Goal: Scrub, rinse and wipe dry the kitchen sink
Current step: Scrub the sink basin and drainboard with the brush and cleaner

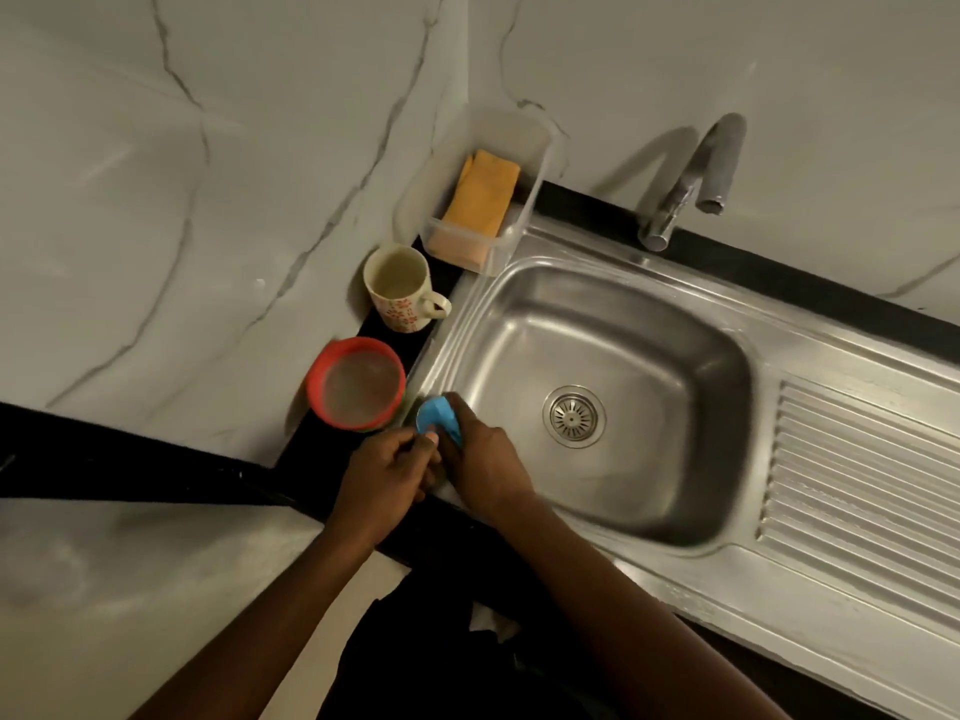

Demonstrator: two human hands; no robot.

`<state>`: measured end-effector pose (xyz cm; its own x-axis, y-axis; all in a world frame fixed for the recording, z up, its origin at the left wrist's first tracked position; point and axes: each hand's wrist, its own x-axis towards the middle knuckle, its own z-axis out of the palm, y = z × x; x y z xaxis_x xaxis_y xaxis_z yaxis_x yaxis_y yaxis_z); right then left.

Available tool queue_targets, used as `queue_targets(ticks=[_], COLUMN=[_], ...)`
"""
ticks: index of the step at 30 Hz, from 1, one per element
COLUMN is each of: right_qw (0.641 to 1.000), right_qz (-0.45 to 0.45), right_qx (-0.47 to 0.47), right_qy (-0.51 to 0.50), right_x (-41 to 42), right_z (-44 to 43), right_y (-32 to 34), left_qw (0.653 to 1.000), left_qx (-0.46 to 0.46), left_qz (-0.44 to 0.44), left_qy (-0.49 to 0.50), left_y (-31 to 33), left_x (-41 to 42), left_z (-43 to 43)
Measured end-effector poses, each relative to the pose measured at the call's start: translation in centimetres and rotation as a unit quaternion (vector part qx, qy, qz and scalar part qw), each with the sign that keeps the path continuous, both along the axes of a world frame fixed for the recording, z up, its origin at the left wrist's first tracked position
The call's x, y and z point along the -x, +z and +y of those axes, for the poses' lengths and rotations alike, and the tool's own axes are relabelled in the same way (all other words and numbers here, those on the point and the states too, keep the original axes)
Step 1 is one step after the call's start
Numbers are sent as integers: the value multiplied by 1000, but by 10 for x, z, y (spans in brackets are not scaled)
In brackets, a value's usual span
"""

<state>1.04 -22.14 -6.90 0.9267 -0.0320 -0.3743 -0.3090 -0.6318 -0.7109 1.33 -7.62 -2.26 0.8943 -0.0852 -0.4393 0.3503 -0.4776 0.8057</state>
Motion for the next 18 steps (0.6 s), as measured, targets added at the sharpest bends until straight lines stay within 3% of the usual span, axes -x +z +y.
queue_targets(ticks=[8, 12, 14, 18], right_qw=[985, 954, 951, 975], right_qz=[-30, -9, -13, -17], right_qx=[-37, -133, -146, -77], right_qy=[-168, -268, -271, -208], right_x=[-70, -102, -106, -72], right_z=[-11, -15, -10, 12], right_y=[2, 12, 13, 14], left_qw=[998, 996, 996, 996], left_qx=[17, 46, 55, 56], left_qz=[31, 57, 60, 54], left_qy=[-46, -42, -39, -43], left_y=[-3, -3, -2, -2], left_x=[-13, -10, -11, -10], left_z=[27, 24, 23, 24])
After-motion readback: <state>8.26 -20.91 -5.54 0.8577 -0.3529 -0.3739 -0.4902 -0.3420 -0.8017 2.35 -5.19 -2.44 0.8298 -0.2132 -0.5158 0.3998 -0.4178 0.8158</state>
